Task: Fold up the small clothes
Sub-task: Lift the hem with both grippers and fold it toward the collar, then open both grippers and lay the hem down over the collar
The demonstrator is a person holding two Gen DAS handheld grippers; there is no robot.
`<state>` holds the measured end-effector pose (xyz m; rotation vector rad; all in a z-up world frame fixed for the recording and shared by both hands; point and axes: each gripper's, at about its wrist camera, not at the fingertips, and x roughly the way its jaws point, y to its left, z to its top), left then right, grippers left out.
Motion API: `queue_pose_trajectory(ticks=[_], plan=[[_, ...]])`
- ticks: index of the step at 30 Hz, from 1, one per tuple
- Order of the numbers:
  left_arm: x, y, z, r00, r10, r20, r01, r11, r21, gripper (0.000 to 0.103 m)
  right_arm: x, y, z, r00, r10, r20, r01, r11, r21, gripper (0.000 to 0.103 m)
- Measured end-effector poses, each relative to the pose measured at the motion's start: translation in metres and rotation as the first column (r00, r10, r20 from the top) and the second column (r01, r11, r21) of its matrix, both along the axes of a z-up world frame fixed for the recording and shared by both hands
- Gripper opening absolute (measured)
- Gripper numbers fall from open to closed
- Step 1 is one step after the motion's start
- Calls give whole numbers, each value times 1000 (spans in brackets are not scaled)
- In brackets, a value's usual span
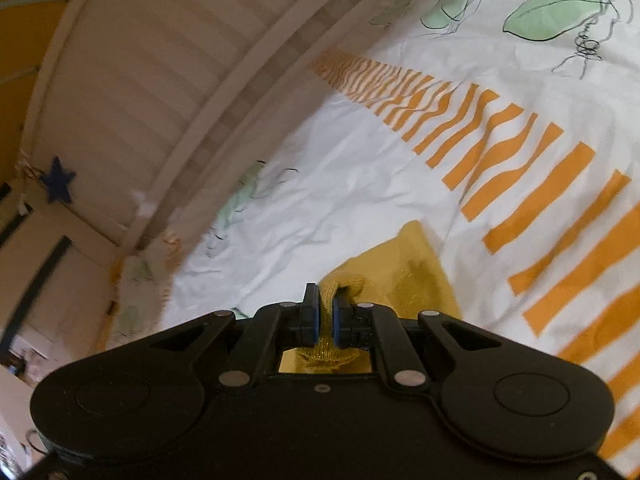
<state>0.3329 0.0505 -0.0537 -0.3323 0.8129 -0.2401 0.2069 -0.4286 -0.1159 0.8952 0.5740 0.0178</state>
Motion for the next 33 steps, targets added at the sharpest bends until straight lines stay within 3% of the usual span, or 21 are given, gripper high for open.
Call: queue_pose_trajectory(ticks=[4, 8, 9, 11, 12, 13, 18, 21, 24, 28, 31, 33], plan=[[10, 14, 1, 999, 30, 12, -30, 999, 27, 17, 7, -2, -9, 1000, -11, -27, 11, 1000, -21, 20], [-7, 17, 11, 998, -34, 51, 30, 996, 85, 17, 11, -1, -10, 999, -3, -38, 1, 999, -43, 20], [-15, 16, 12, 997, -55, 55, 49, 994, 100, 17, 9, -1, -10, 999, 1, -36, -3, 999, -47, 25], [-32, 13, 14, 993, -95, 68, 85, 987, 133, 17, 7, -2, -7, 1000, -12, -29, 9, 997, -74, 48], [-41, 11, 14, 990, -118, 75, 106, 984, 145, 17, 3, -1, -4, 1000, -24, -20, 22, 995, -99, 69], [-50, 8, 15, 987, -140, 78, 126, 979, 160, 17, -1, -2, -1, 999, -33, -7, 32, 992, -120, 80], [-76, -12, 8, 964, -253, 79, 228, 944, 239, 17, -18, 6, 20, 1000, 3, -1, -3, 966, -257, 80], [-87, -23, 1, 951, -301, 71, 272, 923, 271, 17, -25, 28, 28, 995, 96, -32, -101, 916, -388, 80], [-89, -31, -7, 942, -332, 48, 303, 904, 303, 17, -32, 57, 29, 976, 201, -82, -214, 830, -514, 80], [-81, -37, -17, 932, -361, 11, 338, 882, 327, 17, -32, 86, 19, 942, 300, -150, -328, 728, -602, 78], [-70, -38, -22, 935, -354, -1, 337, 890, 306, 17, -26, 101, 12, 919, 347, -190, -383, 659, -647, 78], [-58, -38, -24, 936, -351, -15, 341, 897, 282, 17, -18, 106, 8, 905, 368, -215, -413, 635, -652, 78]])
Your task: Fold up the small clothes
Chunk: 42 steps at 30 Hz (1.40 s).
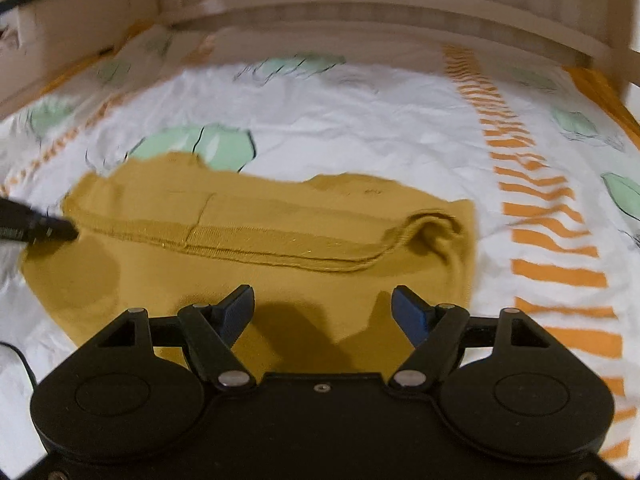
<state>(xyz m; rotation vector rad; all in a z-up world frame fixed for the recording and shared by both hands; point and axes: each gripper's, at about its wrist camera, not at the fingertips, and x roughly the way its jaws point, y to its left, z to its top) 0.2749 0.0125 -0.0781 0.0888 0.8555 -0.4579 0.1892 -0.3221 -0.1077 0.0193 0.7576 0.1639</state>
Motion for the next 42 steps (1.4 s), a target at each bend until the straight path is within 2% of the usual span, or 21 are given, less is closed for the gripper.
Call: queue_pose_trajectory(ticks=[5, 9, 13, 15, 17, 19, 23, 25, 32, 36, 38, 41, 42], plan=[[36, -2, 1, 999, 41, -25, -43, 997, -58, 17, 33, 0, -6, 1000, -4, -26, 4, 1000, -18, 78], [72, -1, 1, 993, 104, -61, -110, 988, -110, 17, 67, -21, -9, 995, -88, -49, 91, 994, 67, 78], [105, 9, 0, 969, 216, -124, -237, 950, -202, 18, 91, -49, -10, 974, -218, -66, 226, 961, 160, 78], [115, 13, 4, 953, 279, -116, -298, 930, -217, 18, 94, -63, -9, 959, -276, -69, 285, 936, 209, 78], [118, 15, 10, 949, 298, -101, -313, 926, -212, 18, 92, -72, -5, 948, -312, -56, 316, 916, 245, 78], [113, 18, 18, 953, 291, -89, -304, 929, -211, 18, 85, -77, 1, 947, -319, -33, 317, 913, 257, 78], [90, 17, 29, 959, 280, -46, -283, 939, -194, 21, 65, -76, 10, 953, -302, 1, 293, 925, 240, 78], [81, 14, 30, 962, 272, -34, -274, 945, -178, 28, 61, -71, 12, 963, -270, 1, 264, 941, 211, 78], [81, 0, 8, 974, 221, -50, -225, 969, -106, 29, 44, -61, 1, 973, -229, -18, 228, 954, 195, 78], [78, -11, 2, 984, 177, 7, -176, 983, -60, 29, 41, -60, -7, 974, -227, -19, 227, 956, 188, 78], [81, -14, -5, 979, 205, 9, -205, 979, -2, 28, 43, -62, -8, 970, -243, -18, 242, 952, 187, 78], [86, -4, -13, 962, 273, -10, -273, 962, -16, 29, 48, -69, -8, 966, -257, -17, 255, 942, 218, 78], [87, -1, -15, 961, 275, -15, -275, 961, -16, 29, 50, -70, -9, 967, -253, -18, 250, 943, 221, 74]])
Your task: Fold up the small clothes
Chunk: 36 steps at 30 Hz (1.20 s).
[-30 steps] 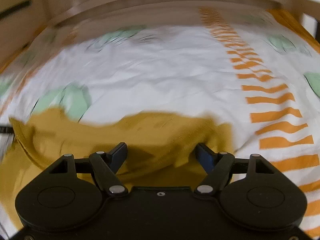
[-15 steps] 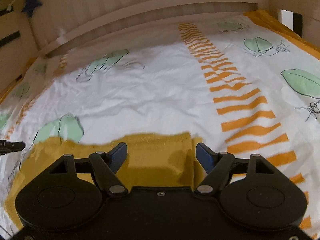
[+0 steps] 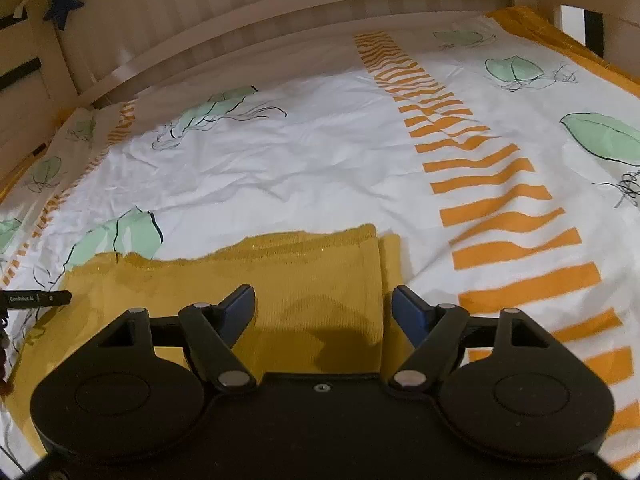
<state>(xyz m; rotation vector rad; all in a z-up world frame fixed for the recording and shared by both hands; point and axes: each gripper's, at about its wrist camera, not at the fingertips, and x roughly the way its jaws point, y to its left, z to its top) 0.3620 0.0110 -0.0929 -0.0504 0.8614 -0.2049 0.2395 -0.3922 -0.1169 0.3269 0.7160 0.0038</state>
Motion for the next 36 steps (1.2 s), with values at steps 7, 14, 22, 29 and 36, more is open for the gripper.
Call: queue_pose_trajectory(ticks=[7, 14, 22, 29, 36], plan=[[-1, 1, 1, 999, -48, 12, 48, 999, 5, 29, 17, 1, -9, 999, 0, -34, 0, 1000, -9, 51], [6, 0, 3, 998, -65, 15, 66, 998, -26, 30, 15, 0, -11, 999, -2, -38, 1, 1000, -20, 40], [20, -6, 3, 998, -63, -17, 62, 997, -42, 31, 14, -2, -14, 1000, 3, -31, -3, 1000, 2, 44], [19, -3, 4, 997, -55, -50, 51, 996, -79, 5, 13, -2, -15, 1000, -2, -23, 2, 1000, 8, 45], [2, 3, 10, 998, 34, 51, -35, 999, 15, 5, 11, 7, -10, 1000, 17, -20, -19, 997, -77, 15]])
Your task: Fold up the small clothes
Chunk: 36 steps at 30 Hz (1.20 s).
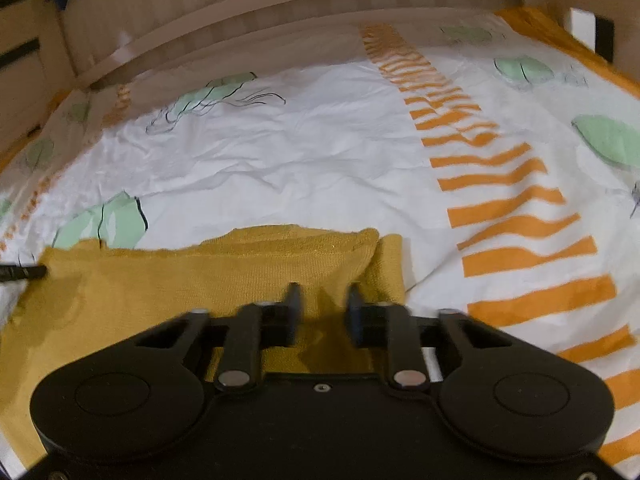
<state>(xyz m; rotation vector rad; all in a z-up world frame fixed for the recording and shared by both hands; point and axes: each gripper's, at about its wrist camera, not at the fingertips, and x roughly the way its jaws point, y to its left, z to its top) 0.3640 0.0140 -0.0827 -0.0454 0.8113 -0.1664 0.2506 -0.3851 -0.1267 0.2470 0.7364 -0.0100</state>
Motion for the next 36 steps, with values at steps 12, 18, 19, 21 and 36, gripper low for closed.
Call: queue_pose_trajectory(ticks=[12, 18, 19, 21, 36], plan=[[0, -2, 10, 999, -9, -47, 9, 1000, 2, 31, -18, -26, 3, 993, -105, 53, 95, 981, 172, 71], [-35, -14, 37, 999, -28, -34, 28, 999, 18, 38, -46, -33, 22, 990, -109, 91, 86, 971, 224, 90], [-42, -17, 41, 999, -33, -38, 34, 999, 21, 38, -53, -34, 24, 990, -109, 92, 85, 968, 235, 95], [-56, -24, 47, 999, -32, -42, 34, 999, 36, 38, -64, -34, 27, 990, -106, 90, 79, 963, 256, 102], [-171, -76, 77, 994, -109, 19, 108, 993, 53, 39, -155, -35, 26, 994, -108, 13, 94, 919, 383, 103]])
